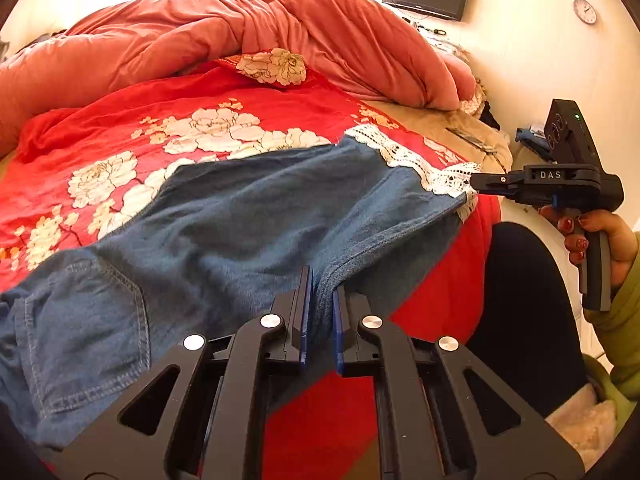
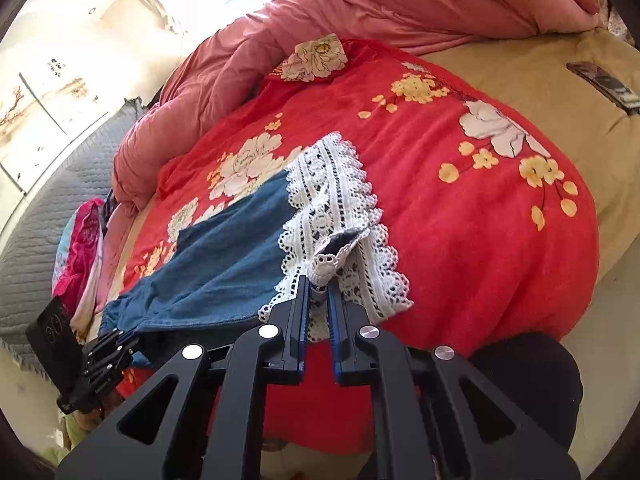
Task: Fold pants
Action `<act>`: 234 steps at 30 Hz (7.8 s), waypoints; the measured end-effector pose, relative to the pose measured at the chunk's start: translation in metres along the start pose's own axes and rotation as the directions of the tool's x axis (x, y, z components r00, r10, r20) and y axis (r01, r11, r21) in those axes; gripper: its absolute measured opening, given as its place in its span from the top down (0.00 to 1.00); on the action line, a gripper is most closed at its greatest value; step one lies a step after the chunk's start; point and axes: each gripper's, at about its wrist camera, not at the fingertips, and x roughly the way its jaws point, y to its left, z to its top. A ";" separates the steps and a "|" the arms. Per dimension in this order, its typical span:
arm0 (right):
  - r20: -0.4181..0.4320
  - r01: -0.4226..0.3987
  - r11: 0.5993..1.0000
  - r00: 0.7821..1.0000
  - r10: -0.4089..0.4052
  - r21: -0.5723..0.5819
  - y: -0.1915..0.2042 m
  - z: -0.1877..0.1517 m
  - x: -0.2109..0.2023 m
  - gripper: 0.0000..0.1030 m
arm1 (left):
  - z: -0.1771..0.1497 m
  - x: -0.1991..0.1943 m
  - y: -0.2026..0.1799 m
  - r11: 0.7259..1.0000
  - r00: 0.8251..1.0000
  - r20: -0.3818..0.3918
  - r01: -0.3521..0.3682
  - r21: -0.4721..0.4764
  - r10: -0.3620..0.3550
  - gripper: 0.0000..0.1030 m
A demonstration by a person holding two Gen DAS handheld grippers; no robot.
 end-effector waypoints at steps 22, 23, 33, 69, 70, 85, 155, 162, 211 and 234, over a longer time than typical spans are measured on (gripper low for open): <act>0.017 0.080 0.993 0.997 -0.078 -0.085 0.008 0.004 -0.010 0.61 | -0.017 0.016 -0.011 0.999 0.998 -0.055 -0.034 0.042 0.036 0.97; 0.007 0.112 0.986 0.994 -0.112 -0.120 0.012 0.004 -0.004 0.61 | -0.017 0.016 -0.012 0.998 0.998 -0.058 -0.035 0.045 0.037 0.97; -0.033 0.274 0.924 0.955 -0.293 -0.267 0.006 -0.009 0.023 0.59 | -0.020 0.020 -0.017 0.998 0.997 -0.068 0.029 0.055 -0.025 0.73; -0.190 -0.190 0.956 0.971 0.148 -0.224 -0.020 0.123 0.143 0.81 | 0.090 0.093 0.138 0.961 0.989 -0.147 -0.013 -0.278 -0.030 0.99; -0.155 -0.199 0.954 0.974 0.167 -0.224 -0.020 0.124 0.134 0.81 | 0.092 0.088 0.142 0.954 0.992 -0.122 -0.008 -0.298 -0.030 0.99; -0.172 0.009 0.926 0.982 -0.079 -0.377 -0.003 0.146 0.177 0.71 | 0.087 0.126 0.157 0.941 0.980 -0.188 -0.128 -0.313 0.071 0.93; -0.068 0.054 0.973 0.995 -0.071 -0.224 -0.028 0.028 0.022 0.62 | -0.079 -0.153 0.159 0.607 0.834 -0.045 -0.436 -0.664 0.550 0.57; 0.057 0.077 0.957 0.996 -0.064 -0.281 -0.005 0.019 -0.008 0.60 | -0.033 -0.146 0.115 0.724 0.860 0.037 -0.403 -0.560 0.508 0.57; 0.123 0.067 0.993 0.991 -0.056 -0.095 -0.012 0.004 0.012 0.19 | 0.111 0.081 -0.021 0.986 0.979 -0.126 -0.163 -0.020 0.160 0.12; 0.046 -0.095 0.995 0.994 0.095 -0.010 -0.023 0.013 0.049 0.55 | 0.186 0.234 -0.003 1.000 0.956 -0.294 0.008 0.009 -0.005 0.43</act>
